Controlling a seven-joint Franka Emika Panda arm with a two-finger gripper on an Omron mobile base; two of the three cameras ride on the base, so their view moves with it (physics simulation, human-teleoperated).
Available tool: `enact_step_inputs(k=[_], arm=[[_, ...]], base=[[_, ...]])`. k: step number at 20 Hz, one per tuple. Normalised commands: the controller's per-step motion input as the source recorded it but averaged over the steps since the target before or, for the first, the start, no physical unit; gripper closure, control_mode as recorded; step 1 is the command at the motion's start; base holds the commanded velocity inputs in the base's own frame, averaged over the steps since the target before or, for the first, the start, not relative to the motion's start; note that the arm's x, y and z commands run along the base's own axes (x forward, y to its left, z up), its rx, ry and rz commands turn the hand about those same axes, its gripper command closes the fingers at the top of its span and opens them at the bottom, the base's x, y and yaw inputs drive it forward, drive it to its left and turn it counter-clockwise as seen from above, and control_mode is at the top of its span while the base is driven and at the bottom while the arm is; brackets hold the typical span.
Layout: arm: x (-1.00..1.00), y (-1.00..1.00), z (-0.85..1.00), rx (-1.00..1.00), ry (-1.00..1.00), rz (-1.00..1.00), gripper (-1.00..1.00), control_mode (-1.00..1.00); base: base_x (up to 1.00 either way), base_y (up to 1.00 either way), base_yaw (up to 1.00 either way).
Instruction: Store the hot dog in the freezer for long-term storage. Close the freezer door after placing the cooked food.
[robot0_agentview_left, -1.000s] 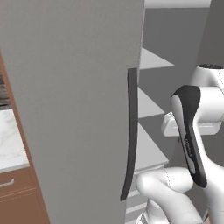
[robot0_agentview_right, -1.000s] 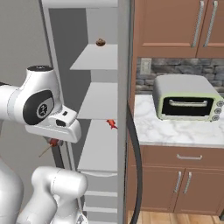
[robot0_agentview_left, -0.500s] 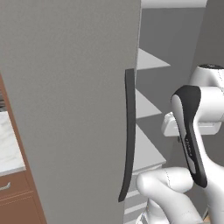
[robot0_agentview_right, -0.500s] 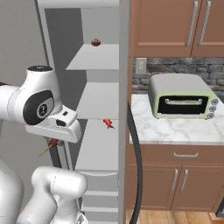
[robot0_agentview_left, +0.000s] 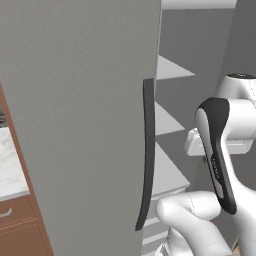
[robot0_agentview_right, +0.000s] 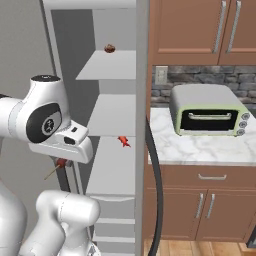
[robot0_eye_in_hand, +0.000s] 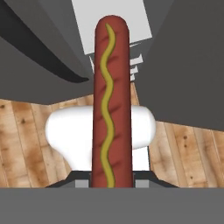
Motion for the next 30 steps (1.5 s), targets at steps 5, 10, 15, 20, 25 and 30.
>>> enact_step_inputs(k=[5,10,15,20,25,30], arm=[[0.07,0.0,0.0,0.0,-0.06,0.0,1.0,-1.0],[0.39,0.0,0.09,0.0,-0.3,0.04,1.0,-1.0],[0.42,0.0,0.46,-0.06,-0.21,0.02,1.0,-1.0],[0.49,-0.21,0.35,-0.01,-0.19,0.0,1.0,-1.0],[0.61,-0.26,-0.04,0.0,-0.09,0.0,1.0,-1.0],[0.49,-0.1,-0.34,-0.01,0.0,0.0,1.0,-1.0]], base=[[0.11,0.0,0.0],[0.0,0.0,0.0],[0.0,0.0,0.0],[0.0,0.0,0.0],[0.0,0.0,0.0],[0.0,0.0,0.0]])
